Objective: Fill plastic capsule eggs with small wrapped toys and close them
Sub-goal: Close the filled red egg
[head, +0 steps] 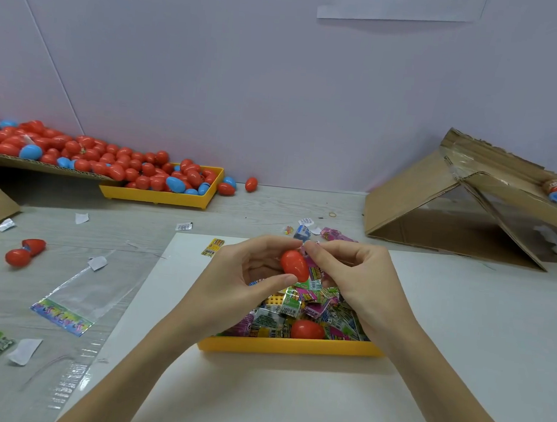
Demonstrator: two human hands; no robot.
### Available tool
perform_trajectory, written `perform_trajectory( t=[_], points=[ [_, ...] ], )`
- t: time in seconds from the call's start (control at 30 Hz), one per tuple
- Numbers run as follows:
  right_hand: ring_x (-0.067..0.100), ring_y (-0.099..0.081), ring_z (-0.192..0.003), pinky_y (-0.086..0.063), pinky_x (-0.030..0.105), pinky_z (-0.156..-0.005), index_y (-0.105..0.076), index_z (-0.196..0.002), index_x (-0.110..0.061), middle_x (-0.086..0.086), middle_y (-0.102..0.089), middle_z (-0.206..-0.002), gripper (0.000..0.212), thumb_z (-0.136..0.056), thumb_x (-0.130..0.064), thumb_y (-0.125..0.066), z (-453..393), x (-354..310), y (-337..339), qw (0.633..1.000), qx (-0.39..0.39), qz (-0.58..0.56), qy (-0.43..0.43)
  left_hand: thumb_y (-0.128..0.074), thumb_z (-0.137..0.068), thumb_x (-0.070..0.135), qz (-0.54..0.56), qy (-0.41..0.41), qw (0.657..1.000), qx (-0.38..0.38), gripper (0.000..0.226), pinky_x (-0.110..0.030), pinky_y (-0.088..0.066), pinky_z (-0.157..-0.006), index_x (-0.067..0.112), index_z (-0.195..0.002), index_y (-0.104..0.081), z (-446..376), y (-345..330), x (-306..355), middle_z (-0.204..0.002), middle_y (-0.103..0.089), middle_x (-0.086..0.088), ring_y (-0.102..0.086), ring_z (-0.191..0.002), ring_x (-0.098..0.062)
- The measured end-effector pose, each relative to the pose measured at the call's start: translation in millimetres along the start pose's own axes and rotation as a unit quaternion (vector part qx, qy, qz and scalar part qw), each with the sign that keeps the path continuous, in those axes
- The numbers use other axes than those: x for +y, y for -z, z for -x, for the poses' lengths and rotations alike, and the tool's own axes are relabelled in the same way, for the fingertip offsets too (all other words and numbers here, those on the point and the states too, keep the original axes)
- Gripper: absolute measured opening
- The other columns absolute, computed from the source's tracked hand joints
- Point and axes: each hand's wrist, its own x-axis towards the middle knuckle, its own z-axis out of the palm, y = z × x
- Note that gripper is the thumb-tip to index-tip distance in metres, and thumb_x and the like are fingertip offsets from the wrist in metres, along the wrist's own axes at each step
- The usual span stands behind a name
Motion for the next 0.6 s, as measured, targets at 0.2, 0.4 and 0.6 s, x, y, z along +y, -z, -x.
perform_trajectory(
  t=[0.2,0.4,0.6],
  points=[
    [0.015,-0.059,-0.047,-0.043,0.020,-0.042,-0.078,-0.080,-0.020,0.006,-0.069,-0.066,0.028,-0.095,-0.043,-0.069,-3,3,1,1.000,0.019,-0.008,0.001,-0.067,-0.098,0.012,0.007,0.018,1.000,0.013,0.032,-0.023,-0.057,-0.087,0.024,-0.128,-0.069,-1,-1,-1,-0.106,-0.076,0.002,-0.074,-0.096,-0.015],
    [0.010,-0.055,-0.050,-0.045,0.016,-0.048,-0.077,-0.092,-0.015,0.000,-0.061,-0.061,0.022,-0.100,-0.032,-0.066,-5,9,-2,0.999,-0.052,0.007,-0.004,-0.047,-0.109,0.020,0.055,0.117,0.990,0.050,0.028,-0.021,-0.046,-0.062,0.012,-0.100,-0.072,-3,-6,1,-0.076,-0.066,0.010,-0.055,-0.070,-0.015],
    [0.011,-0.056,-0.047,-0.046,0.019,-0.048,-0.073,-0.101,-0.020,0.002,-0.064,-0.058,0.016,-0.096,-0.035,-0.070,-6,11,-4,0.997,-0.071,0.038,0.022,-0.065,-0.091,0.049,0.048,0.126,0.991,0.023,0.031,-0.015,-0.044,-0.061,0.020,-0.100,-0.071,0,-12,1,-0.067,-0.061,0.006,-0.057,-0.063,-0.006]
  ],
)
